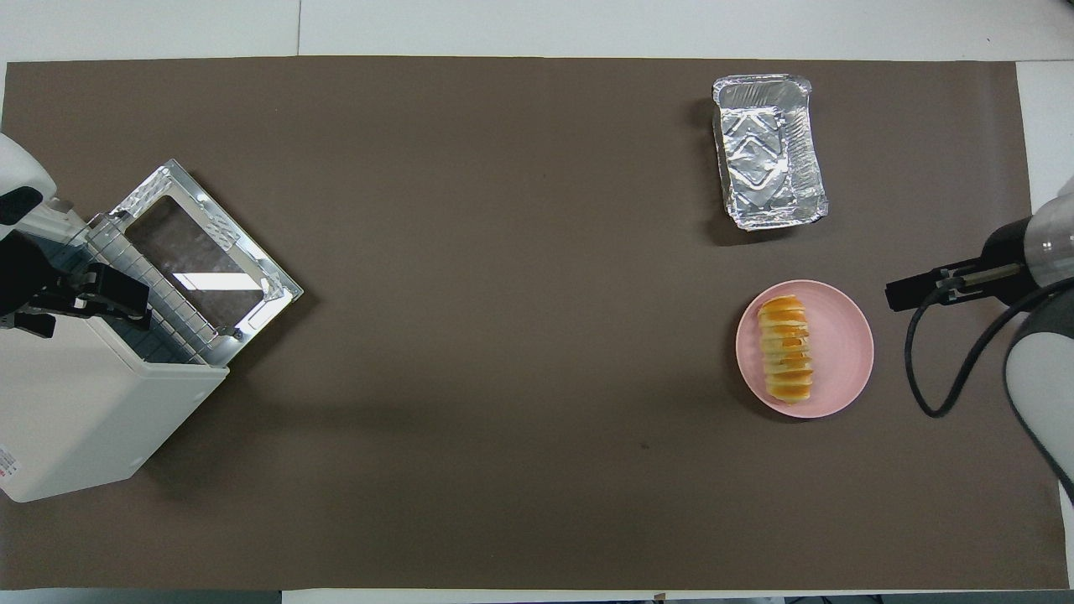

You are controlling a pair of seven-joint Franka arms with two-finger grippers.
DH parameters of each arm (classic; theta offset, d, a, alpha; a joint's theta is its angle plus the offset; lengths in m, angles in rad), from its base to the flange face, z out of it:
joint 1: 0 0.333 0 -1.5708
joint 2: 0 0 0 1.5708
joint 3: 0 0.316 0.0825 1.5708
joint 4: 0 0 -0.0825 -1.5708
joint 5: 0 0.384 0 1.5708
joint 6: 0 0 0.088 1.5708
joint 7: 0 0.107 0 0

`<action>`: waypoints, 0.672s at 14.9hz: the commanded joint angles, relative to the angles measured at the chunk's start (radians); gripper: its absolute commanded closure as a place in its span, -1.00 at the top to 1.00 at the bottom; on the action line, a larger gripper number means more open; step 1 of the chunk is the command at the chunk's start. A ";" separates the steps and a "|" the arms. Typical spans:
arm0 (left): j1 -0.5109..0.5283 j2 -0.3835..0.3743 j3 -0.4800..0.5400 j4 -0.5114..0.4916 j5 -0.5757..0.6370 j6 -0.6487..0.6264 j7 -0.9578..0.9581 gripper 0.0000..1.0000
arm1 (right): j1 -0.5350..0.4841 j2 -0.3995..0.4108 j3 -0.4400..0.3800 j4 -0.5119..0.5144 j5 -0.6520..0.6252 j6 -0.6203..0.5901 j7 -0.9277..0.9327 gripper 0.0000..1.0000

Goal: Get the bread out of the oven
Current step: 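Release the bread on the plate and withdraw the right gripper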

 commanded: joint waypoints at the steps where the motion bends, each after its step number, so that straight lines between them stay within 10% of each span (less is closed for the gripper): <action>1: 0.005 -0.017 0.000 -0.008 -0.003 -0.007 0.004 1.00 | -0.040 0.039 0.008 0.111 0.017 -0.132 -0.055 1.00; 10: 0.005 -0.017 0.000 -0.008 -0.003 -0.007 0.004 1.00 | -0.062 0.078 0.009 0.211 0.001 -0.213 -0.052 1.00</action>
